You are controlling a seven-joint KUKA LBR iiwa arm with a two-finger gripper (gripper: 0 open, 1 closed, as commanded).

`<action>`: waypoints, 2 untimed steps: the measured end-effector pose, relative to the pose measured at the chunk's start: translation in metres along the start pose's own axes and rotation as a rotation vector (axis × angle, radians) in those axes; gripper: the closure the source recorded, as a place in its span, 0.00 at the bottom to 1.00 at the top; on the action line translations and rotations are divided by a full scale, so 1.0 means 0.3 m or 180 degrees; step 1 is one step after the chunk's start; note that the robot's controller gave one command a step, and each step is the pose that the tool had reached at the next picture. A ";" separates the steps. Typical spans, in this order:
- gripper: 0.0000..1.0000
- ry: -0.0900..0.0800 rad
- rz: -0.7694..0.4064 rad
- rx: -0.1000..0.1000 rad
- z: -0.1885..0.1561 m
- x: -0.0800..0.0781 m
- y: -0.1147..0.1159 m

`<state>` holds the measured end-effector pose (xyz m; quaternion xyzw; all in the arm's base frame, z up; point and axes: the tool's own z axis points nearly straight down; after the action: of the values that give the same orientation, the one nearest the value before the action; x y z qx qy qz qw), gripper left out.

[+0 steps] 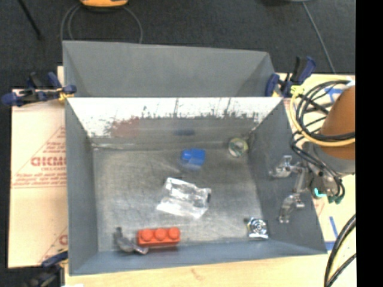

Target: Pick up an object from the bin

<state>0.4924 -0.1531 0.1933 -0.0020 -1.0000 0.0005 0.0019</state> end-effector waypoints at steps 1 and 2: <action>0.00 0.0003 0.0335 -0.0012 0.351 0.041 -0.008; 0.00 -0.0042 0.0063 0.0010 0.399 0.036 -0.001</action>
Offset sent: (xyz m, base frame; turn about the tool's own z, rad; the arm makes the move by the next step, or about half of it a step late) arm -0.0114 -0.0030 -0.1012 0.1069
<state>0.4812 -0.1535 0.0736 -0.0119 -0.9999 0.0021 -0.0047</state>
